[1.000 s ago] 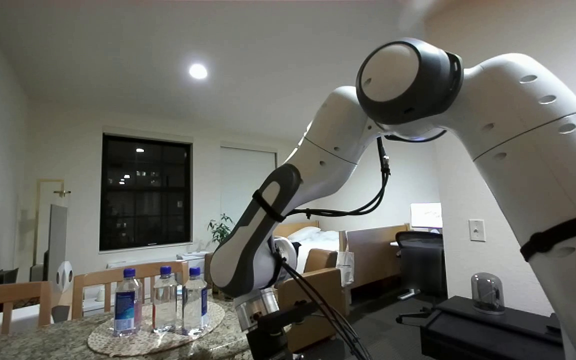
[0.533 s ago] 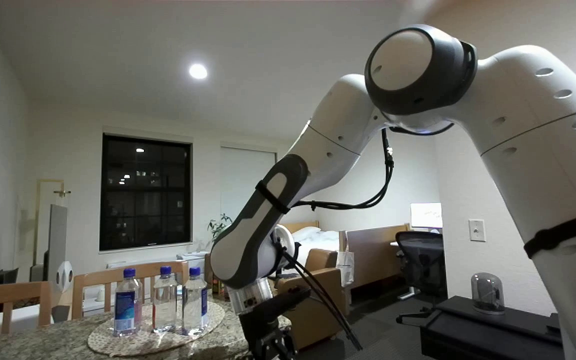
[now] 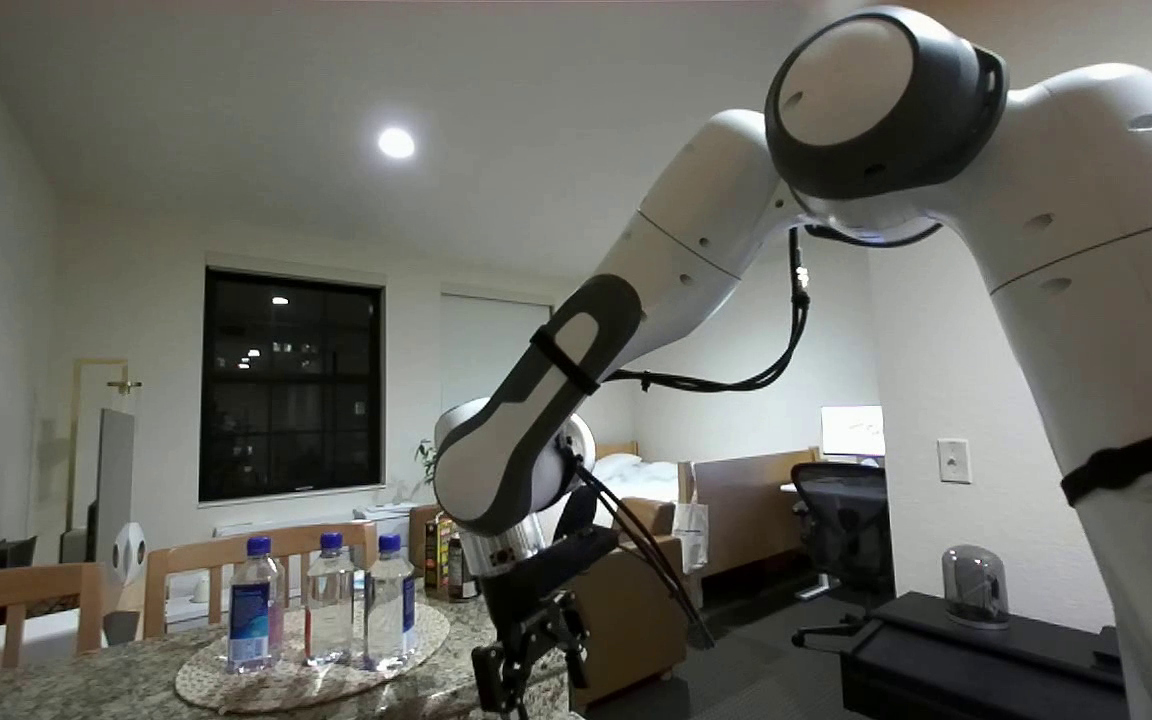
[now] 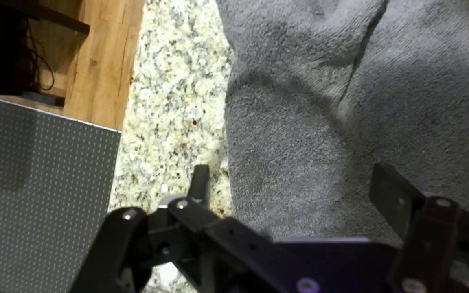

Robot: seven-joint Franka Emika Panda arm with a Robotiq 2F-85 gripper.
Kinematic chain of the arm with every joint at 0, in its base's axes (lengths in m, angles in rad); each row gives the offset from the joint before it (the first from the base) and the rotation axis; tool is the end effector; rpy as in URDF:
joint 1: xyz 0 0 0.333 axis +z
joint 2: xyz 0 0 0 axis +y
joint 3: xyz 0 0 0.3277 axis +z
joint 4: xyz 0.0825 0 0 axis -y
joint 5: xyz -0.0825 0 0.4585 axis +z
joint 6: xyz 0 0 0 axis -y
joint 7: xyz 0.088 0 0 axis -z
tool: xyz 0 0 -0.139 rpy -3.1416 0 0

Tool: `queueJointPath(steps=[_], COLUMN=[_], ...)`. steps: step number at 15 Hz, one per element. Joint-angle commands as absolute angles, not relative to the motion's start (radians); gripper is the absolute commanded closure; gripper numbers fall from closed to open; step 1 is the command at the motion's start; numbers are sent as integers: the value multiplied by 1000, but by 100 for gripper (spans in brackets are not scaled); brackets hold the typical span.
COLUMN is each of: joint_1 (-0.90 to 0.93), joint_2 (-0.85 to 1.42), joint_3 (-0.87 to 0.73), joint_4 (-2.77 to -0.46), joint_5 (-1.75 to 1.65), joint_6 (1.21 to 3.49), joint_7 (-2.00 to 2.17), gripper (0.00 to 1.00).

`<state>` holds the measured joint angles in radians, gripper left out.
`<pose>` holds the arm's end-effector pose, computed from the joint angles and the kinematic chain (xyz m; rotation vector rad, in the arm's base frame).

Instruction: Move the grey towel to the right.

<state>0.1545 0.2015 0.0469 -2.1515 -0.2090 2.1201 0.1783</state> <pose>0.5756 0.1027 0.2185 2.9228 0.2247 -0.2916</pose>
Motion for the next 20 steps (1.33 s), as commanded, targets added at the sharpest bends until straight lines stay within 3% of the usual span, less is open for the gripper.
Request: queueJointPath(steps=[1,12,20], joint_1=[167,196,207], joint_2=[125,-171,-166], joint_3=[67,170,183], joint_4=[-2188,-2406,-2435], joint_5=[-258,-183,-26], joint_6=[2125,2358,2327], joint_7=[214,216,117], gripper=[0,0,0])
